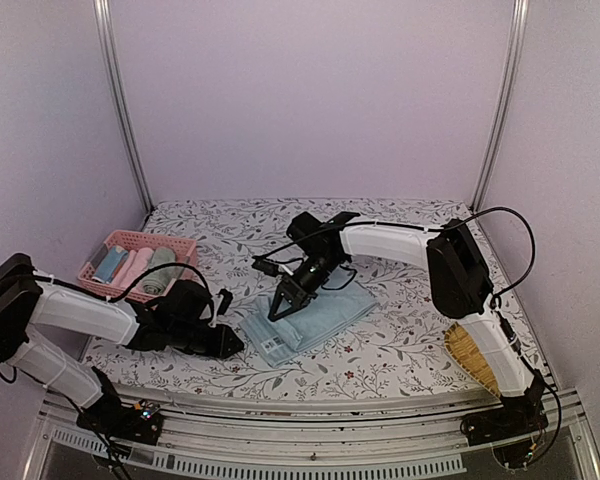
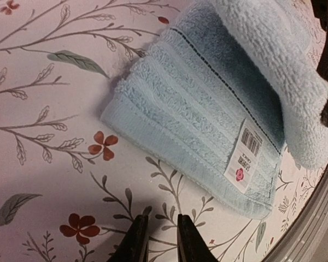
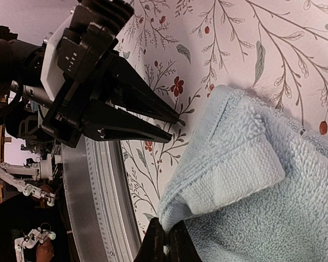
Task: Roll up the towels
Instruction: Fold the towel at the center of the board.
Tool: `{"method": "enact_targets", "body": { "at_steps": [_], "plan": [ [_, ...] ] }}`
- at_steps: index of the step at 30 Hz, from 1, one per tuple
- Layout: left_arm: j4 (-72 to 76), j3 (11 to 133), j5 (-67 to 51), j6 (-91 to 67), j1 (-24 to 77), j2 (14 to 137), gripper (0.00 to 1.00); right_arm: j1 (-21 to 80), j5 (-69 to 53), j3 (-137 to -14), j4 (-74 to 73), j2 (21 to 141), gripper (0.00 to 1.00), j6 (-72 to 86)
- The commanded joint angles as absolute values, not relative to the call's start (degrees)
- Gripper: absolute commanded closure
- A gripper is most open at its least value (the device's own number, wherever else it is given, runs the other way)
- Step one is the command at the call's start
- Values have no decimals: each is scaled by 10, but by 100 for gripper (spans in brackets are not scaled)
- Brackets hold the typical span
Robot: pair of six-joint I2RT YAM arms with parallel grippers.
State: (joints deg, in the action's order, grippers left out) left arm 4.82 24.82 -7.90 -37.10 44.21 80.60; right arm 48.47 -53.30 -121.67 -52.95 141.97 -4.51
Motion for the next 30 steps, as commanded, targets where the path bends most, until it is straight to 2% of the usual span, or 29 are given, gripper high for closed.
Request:
{"method": "enact_targets", "body": {
  "at_steps": [1, 30],
  "plan": [
    [30, 249, -81, -366, 450, 824, 80, 491, -551, -1236, -530, 1440, 97, -43],
    [44, 262, -85, -363, 450, 872, 80, 504, -561, -1268, -501, 1477, 94, -11]
  ]
}}
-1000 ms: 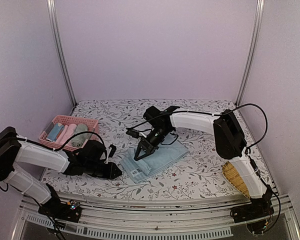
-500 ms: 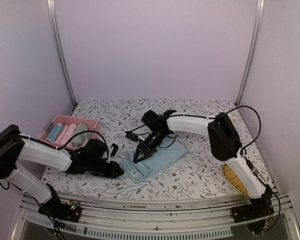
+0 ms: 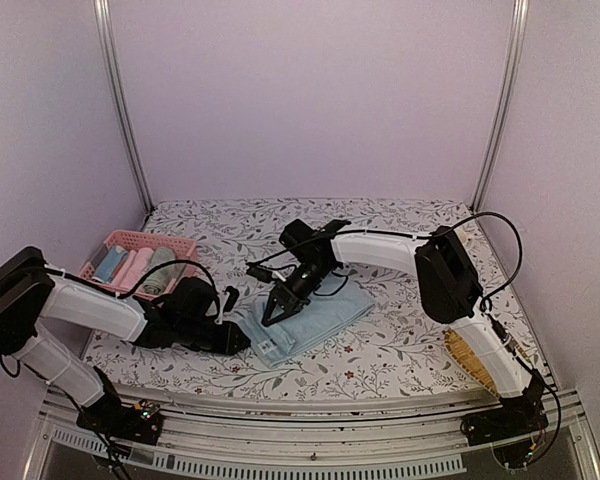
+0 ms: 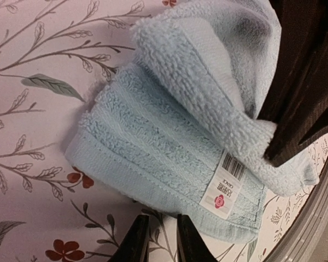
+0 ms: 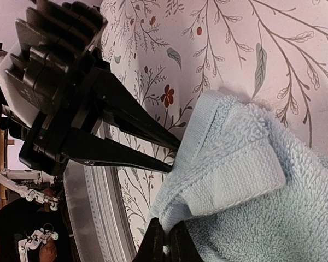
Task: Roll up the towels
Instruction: Fold the towel at the center of the board.
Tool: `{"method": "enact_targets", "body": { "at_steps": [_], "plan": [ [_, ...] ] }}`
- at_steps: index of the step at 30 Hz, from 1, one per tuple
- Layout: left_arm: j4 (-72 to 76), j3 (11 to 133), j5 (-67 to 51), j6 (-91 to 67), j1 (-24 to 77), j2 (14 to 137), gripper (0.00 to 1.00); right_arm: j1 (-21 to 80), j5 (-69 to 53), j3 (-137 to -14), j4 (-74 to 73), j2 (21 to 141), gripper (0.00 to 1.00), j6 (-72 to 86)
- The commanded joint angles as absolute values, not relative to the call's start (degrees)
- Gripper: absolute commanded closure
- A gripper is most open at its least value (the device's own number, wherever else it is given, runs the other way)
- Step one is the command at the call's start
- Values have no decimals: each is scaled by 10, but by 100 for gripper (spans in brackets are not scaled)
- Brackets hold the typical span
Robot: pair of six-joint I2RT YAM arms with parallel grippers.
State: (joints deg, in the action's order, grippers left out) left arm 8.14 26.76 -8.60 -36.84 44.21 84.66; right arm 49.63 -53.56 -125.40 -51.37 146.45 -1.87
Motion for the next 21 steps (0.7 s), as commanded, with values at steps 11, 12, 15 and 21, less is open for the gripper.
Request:
{"method": "enact_targets", "body": {
  "at_steps": [11, 12, 15, 21],
  "plan": [
    [44, 260, -85, -363, 450, 876, 81, 506, -594, -1273, -506, 1476, 58, -11],
    [44, 258, -84, -366, 451, 875, 81, 506, -595, -1273, -510, 1471, 56, -16],
    [32, 250, -73, -375, 452, 855, 81, 500, -585, -1273, -527, 1453, 54, -40],
    [-52, 239, -28, -397, 454, 713, 80, 469, -511, -1264, -559, 1393, 53, -107]
  ]
}}
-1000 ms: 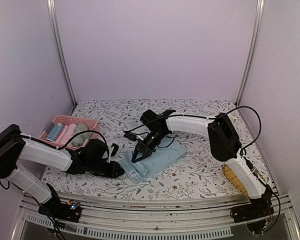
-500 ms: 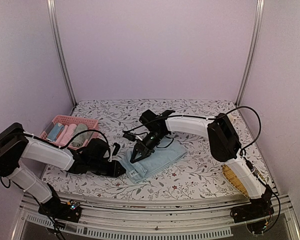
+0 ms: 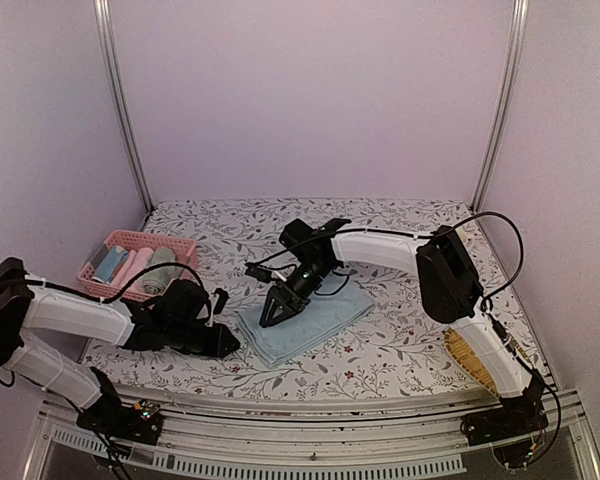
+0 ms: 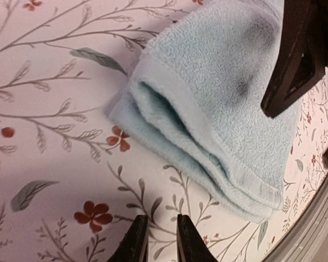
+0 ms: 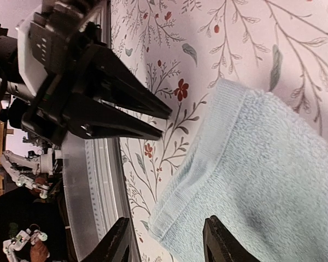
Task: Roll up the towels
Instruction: Fold the towel at the center of the board, then rotate the towel at the center of the board.
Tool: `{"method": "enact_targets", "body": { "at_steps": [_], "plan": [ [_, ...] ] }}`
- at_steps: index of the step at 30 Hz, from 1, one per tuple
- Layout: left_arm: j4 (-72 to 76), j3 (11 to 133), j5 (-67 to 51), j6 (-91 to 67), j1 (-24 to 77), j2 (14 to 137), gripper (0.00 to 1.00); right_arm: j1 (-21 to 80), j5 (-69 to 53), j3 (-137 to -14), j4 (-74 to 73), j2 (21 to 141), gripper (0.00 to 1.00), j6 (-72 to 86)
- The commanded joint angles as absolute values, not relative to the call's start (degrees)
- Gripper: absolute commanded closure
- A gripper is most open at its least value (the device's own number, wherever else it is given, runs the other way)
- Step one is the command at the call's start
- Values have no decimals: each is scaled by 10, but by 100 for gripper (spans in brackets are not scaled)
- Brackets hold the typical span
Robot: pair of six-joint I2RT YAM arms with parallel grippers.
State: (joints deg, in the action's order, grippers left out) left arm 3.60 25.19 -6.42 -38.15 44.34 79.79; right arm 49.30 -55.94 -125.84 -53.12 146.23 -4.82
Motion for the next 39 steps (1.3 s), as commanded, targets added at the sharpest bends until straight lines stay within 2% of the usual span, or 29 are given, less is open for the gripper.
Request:
{"method": "enact_targets", "body": {
  "at_steps": [1, 7, 8, 9, 10, 11, 13, 16, 17, 21, 24, 28, 33, 39],
  "plan": [
    [-63, 241, -21, -396, 454, 686, 79, 461, -497, -1259, -559, 1379, 53, -113],
    [-114, 309, -16, -334, 454, 615, 74, 407, -364, -1226, -521, 1263, 50, -152],
    [-117, 326, -18, -323, 454, 619, 73, 400, -327, -1214, -502, 1244, 43, -159],
    [-118, 341, -18, -314, 454, 627, 73, 392, -290, -1191, -474, 1213, 29, -166],
    [-118, 357, -16, -307, 454, 636, 73, 378, -271, -1158, -436, 1187, 5, -173],
    [-115, 371, -12, -304, 454, 650, 73, 359, -275, -1117, -392, 1162, 0, -171],
    [-103, 397, -15, -299, 454, 692, 78, 309, -361, -1045, -293, 1131, 1, -151],
    [-101, 439, -24, -304, 454, 761, 90, 287, -402, -1060, -333, 1161, 0, -173],
    [-97, 449, -26, -309, 454, 783, 93, 288, -393, -1069, -355, 1174, 7, -200],
    [-47, 459, -48, -328, 454, 847, 99, 289, -401, -1066, -396, 1218, 46, -223],
    [-30, 458, -44, -330, 454, 881, 100, 288, -410, -1052, -404, 1247, 64, -225],
    [-43, 451, -30, -328, 450, 918, 100, 289, -433, -1049, -421, 1289, 70, -222],
    [-54, 427, -70, -327, 450, 929, 100, 299, -437, -1037, -424, 1320, 70, -214],
    [-78, 402, -99, -330, 446, 919, 100, 304, -378, -1038, -412, 1352, 70, -185]
  ]
}}
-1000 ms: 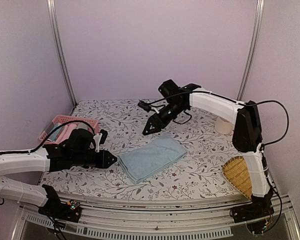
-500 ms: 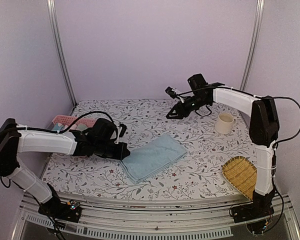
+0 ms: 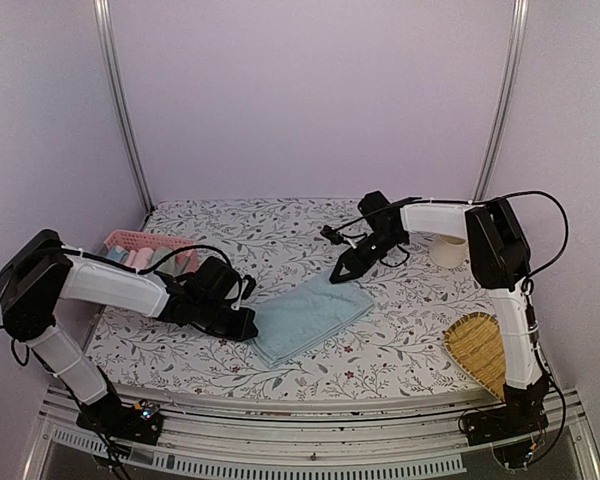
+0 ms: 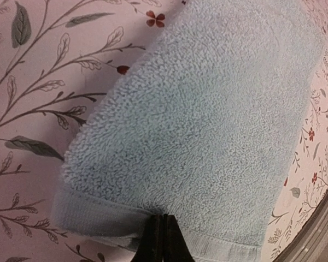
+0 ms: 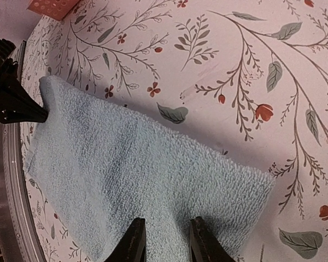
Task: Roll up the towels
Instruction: Rotate the towel at the center of the board.
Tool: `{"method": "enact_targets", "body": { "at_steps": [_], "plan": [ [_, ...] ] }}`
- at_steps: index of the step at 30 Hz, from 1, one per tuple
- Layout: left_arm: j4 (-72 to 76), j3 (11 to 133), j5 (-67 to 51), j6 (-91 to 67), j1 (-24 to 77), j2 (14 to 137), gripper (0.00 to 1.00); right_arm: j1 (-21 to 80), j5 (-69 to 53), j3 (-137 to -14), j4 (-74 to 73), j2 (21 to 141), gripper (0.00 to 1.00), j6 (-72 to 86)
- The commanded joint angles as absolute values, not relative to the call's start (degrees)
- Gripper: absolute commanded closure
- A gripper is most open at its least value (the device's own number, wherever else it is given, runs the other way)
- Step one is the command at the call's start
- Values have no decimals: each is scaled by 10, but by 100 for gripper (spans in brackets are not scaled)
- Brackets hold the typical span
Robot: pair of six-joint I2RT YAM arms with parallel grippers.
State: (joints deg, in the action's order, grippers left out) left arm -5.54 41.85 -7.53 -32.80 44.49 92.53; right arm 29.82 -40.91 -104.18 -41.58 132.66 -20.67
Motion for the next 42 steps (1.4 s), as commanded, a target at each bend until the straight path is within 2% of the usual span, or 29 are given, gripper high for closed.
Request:
{"method": "enact_targets", "body": {
  "at_steps": [1, 5, 10, 15, 18, 22, 25, 32, 42],
  "plan": [
    [-82, 398, -99, -330, 442, 917, 100, 304, -367, -1037, -413, 1363, 70, -180],
    [-81, 385, -102, -326, 421, 915, 100, 305, -354, -1009, -418, 1361, 71, -169],
    [-76, 412, -108, -284, 383, 953, 100, 309, -350, -907, -407, 1305, 72, -166],
    [-140, 544, -75, -217, 364, 1020, 100, 354, -354, -781, -397, 1221, 72, -167],
    [-211, 662, -54, -189, 366, 1052, 100, 378, -438, -747, -422, 1183, 68, -192],
    [-216, 717, -52, -182, 392, 1038, 91, 365, -486, -758, -454, 1139, 65, -226],
    [-175, 704, -80, -206, 415, 1023, 85, 345, -474, -761, -449, 1109, 63, -236],
    [-46, 625, -191, -284, 442, 1011, 84, 325, -483, -787, -439, 1112, 63, -236],
    [-56, 519, -142, -312, 435, 995, 82, 340, -530, -812, -412, 1183, 68, -226]
  ]
}}
